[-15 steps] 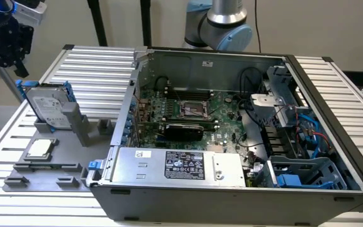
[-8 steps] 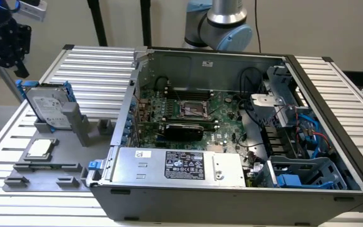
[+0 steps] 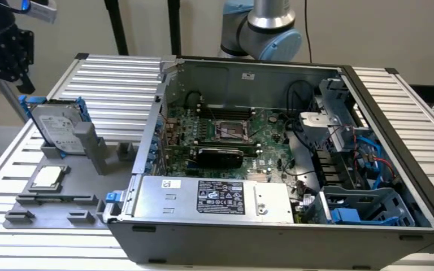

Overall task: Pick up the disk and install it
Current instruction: 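Pick up the disk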

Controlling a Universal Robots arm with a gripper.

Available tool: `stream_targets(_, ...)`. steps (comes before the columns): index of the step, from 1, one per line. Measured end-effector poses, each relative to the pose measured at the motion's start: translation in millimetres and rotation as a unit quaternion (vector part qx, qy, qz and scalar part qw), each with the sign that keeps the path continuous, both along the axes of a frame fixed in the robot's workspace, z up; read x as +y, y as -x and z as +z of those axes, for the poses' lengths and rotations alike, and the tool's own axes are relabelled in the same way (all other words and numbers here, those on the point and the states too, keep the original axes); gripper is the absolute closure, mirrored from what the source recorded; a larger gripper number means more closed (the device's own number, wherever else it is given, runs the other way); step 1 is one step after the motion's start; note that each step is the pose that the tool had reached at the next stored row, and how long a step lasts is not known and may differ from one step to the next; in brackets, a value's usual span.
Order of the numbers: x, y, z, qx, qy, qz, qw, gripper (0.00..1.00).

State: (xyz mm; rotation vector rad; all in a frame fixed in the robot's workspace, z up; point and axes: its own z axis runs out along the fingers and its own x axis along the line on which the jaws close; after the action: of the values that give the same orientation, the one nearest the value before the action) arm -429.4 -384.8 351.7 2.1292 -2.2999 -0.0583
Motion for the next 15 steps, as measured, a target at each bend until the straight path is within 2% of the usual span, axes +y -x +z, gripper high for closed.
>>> stream_targets(6, 0.1, -1.0, -1.1, 0.0, 0.0, 0.045, 0.999, 1.0)
stream_targets(12, 0.0, -10.4, -2.0, 0.0, 0.0, 0.067, 0.9978, 1.0)
stream_targets(13, 0.0, -11.9, -2.4, 0.0, 0.0, 0.069, 0.9976, 0.0)
stream_targets(15, 0.1, -12.5, -3.5, -0.0001, 0.0, 0.073, 0.9973, 0.0)
